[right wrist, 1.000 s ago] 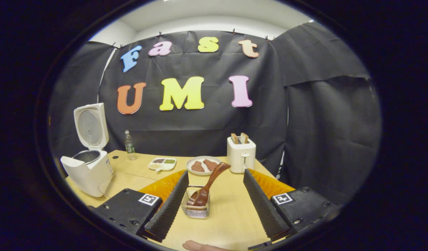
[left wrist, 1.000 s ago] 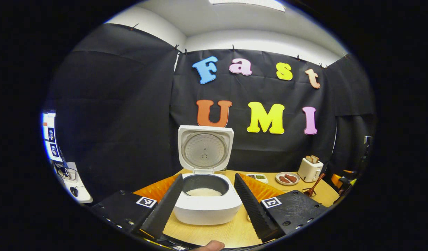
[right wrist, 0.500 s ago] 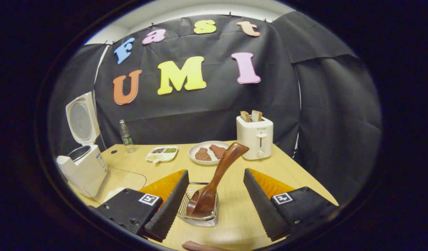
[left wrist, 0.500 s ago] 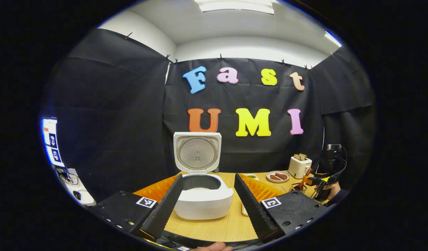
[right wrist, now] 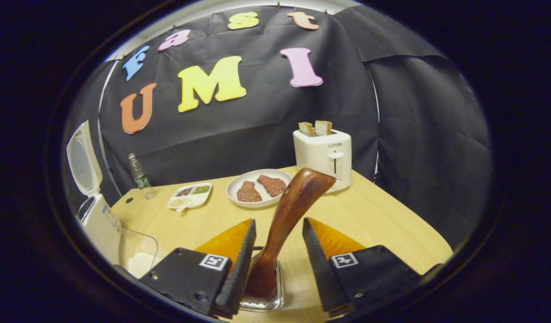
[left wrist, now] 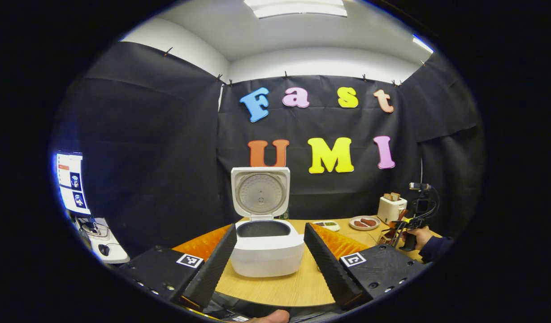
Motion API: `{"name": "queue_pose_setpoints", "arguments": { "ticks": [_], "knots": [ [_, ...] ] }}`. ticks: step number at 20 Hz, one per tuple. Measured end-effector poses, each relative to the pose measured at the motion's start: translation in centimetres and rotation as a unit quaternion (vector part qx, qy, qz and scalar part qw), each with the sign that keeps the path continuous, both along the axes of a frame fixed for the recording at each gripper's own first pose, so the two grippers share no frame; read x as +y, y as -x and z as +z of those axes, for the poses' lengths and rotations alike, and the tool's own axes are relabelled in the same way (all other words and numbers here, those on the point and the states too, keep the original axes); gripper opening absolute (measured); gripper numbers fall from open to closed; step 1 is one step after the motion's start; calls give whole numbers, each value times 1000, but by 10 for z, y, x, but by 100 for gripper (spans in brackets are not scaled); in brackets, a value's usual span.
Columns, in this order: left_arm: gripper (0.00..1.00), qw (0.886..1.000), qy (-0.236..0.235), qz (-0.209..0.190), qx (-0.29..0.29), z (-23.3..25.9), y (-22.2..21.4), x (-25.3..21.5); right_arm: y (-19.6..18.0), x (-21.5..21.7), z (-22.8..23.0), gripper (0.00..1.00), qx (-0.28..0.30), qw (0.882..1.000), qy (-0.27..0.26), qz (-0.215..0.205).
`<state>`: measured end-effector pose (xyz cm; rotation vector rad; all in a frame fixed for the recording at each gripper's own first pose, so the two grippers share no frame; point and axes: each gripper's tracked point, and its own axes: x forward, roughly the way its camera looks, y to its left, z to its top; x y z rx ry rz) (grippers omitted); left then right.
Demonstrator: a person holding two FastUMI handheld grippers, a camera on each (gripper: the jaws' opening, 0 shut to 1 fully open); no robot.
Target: Close the left gripper, press the button to open the rice cooker; take a wooden spoon from the chopstick holder with the right hand, scoop a spoonful of rice and pour it into the rice cooker, then put the wooden spoon back into the chopstick holder.
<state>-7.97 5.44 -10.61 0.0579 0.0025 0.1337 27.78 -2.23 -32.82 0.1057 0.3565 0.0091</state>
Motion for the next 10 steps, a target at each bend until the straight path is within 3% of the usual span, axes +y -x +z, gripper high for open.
{"name": "queue_pose_setpoints", "arguments": {
  "ticks": [3,4,10],
  "knots": [
    [95,999,30,-18,17,-12,0,-9,12,17,7,29,-3,999,-48,22],
    [95,999,36,-22,20,-14,-1,-9,16,21,10,22,-3,998,-48,30],
    [93,998,31,-34,36,-28,4,-9,38,24,59,18,-53,999,-4,12]
  ]
}}
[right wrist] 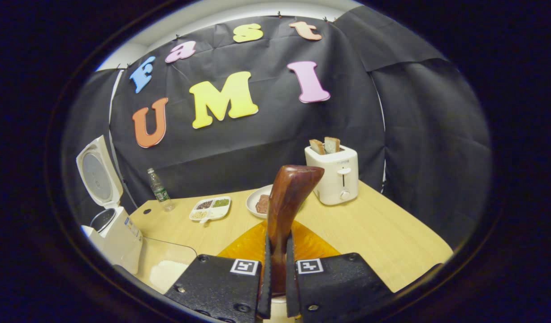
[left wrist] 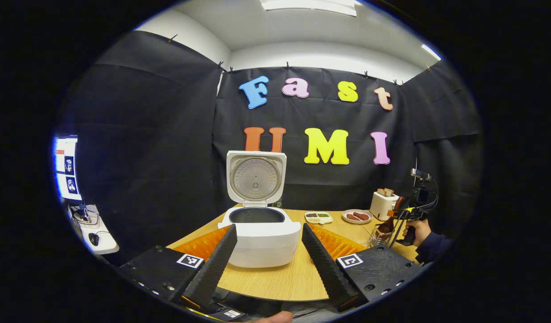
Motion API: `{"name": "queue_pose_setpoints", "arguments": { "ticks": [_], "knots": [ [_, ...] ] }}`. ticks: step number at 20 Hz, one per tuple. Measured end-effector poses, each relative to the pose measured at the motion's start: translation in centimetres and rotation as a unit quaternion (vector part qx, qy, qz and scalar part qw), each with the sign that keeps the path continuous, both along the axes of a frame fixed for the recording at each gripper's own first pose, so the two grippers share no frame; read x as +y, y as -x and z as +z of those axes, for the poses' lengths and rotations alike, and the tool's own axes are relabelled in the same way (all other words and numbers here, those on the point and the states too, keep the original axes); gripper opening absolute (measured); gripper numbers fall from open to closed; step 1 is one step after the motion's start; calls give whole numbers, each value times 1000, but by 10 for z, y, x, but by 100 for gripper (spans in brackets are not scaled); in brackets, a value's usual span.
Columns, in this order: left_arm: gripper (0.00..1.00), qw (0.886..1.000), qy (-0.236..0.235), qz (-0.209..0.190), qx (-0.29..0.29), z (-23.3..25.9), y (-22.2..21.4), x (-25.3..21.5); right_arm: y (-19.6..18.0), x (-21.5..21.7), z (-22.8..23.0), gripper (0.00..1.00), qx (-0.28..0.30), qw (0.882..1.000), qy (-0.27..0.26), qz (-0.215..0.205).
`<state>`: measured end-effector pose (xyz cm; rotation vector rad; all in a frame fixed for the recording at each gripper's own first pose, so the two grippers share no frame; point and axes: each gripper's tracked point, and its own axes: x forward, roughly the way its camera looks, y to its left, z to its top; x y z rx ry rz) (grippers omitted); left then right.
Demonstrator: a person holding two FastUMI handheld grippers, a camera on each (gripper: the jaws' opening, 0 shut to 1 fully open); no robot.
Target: Close the left gripper, press the button to open the rice cooker; take a wooden spoon from the chopstick holder with the right hand, scoop a spoonful of rice and pour it into the rice cooker, then put the wooden spoon back into the chopstick holder.
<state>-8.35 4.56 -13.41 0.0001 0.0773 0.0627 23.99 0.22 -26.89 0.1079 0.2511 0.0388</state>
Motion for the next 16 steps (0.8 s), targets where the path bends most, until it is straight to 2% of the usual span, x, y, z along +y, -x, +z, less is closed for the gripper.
{"name": "queue_pose_setpoints", "arguments": {
  "ticks": [6,10,16],
  "knots": [
    [93,1000,-1,0,1,-6,11,13,25,23,50,18,-46,998,33,-4],
    [93,1000,10,14,-1,-5,16,31,44,65,75,18,-70,996,40,34],
    [93,1000,23,20,-1,-8,19,48,63,125,79,18,-82,992,67,72]
  ]
}}
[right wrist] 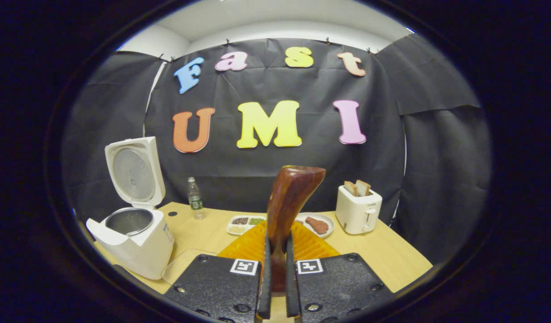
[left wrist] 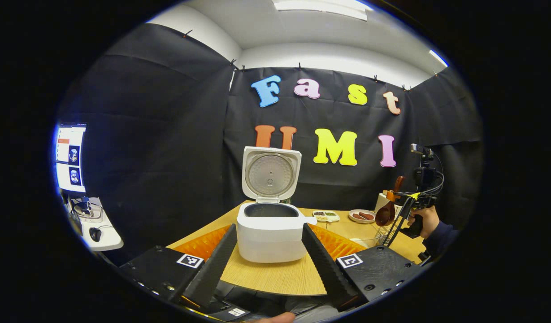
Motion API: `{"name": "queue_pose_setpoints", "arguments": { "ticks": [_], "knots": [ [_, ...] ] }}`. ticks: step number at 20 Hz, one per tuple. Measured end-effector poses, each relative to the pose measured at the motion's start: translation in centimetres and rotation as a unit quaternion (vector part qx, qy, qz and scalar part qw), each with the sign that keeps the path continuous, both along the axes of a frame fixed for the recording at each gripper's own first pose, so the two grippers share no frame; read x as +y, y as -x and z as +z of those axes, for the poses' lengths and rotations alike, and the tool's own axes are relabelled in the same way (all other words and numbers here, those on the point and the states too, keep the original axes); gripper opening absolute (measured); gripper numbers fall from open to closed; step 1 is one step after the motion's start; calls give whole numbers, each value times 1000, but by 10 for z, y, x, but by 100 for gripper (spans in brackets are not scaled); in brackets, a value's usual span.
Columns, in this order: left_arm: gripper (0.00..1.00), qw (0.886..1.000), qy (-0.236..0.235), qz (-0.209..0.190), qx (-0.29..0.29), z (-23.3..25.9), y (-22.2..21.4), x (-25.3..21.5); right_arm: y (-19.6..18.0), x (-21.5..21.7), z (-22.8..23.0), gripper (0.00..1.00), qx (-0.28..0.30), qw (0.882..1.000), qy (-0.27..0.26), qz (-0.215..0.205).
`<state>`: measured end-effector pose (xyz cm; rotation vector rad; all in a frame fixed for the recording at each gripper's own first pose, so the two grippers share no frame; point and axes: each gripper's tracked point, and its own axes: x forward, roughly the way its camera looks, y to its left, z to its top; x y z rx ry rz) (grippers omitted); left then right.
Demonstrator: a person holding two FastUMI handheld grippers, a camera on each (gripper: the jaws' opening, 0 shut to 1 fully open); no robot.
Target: Close the left gripper, press the button to open the rice cooker; take a wooden spoon from the chopstick holder with the right hand, scoop a spoonful of rice and pour it into the rice cooker, then put the wooden spoon back into the chopstick holder.
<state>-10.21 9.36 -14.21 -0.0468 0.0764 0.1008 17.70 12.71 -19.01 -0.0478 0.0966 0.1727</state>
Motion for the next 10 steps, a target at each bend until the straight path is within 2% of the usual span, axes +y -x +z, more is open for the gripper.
{"name": "queue_pose_setpoints", "arguments": {
  "ticks": [4,7,10],
  "knots": [
    [93,1000,-7,-7,-13,8,4,1,1,33,-18,18,-2,1000,8,7],
    [94,999,-14,-20,-21,12,6,-3,-9,50,-54,16,15,1000,20,-1],
    [94,999,-19,-35,-19,9,5,-7,-22,62,-92,18,44,999,28,-3]
  ]
}}
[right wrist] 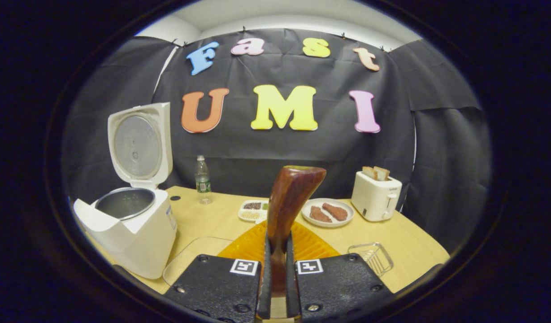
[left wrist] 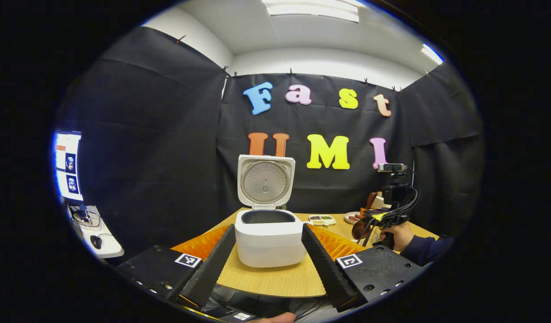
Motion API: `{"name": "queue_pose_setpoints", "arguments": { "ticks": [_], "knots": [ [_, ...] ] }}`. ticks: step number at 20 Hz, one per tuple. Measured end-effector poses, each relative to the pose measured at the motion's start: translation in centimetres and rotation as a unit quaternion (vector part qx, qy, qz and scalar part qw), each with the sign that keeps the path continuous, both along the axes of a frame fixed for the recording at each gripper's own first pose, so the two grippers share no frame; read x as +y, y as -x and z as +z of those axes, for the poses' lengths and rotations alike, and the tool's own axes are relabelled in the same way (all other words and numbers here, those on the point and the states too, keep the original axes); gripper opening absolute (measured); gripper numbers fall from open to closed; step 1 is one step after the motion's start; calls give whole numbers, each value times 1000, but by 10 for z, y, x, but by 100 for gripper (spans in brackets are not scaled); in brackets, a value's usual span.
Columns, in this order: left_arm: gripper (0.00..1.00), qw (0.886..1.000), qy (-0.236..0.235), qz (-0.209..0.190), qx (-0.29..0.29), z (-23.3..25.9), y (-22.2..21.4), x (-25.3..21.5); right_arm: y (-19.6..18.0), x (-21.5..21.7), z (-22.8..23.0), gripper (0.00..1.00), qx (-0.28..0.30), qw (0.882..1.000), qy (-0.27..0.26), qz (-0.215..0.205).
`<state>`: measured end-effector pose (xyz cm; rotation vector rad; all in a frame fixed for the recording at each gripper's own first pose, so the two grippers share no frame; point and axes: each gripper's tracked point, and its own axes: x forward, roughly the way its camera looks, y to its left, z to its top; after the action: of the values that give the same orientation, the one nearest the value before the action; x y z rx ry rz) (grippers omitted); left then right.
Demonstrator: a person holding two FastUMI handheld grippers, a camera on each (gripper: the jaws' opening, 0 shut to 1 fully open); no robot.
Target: Close the left gripper, press the button to open the rice cooker; take a wooden spoon from the chopstick holder with the right hand, scoop a spoonful of rice and pour it into the rice cooker, then put the wooden spoon back into the chopstick holder.
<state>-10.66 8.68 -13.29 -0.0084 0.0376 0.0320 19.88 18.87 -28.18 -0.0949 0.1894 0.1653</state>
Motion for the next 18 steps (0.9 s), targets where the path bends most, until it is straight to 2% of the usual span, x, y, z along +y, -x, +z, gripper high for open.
{"name": "queue_pose_setpoints", "arguments": {
  "ticks": [2,6,14,18],
  "knots": [
    [94,1000,-4,2,0,-1,1,5,-7,1,-16,18,9,1000,9,-11],
    [94,1000,4,2,-7,0,2,5,-21,-11,-42,19,14,997,41,-63],
    [94,1000,-2,-4,0,-6,4,1,6,49,-56,19,34,999,2,11],
    [94,1000,-1,-3,0,-6,2,1,20,70,-59,19,52,996,-50,43]
  ]
}}
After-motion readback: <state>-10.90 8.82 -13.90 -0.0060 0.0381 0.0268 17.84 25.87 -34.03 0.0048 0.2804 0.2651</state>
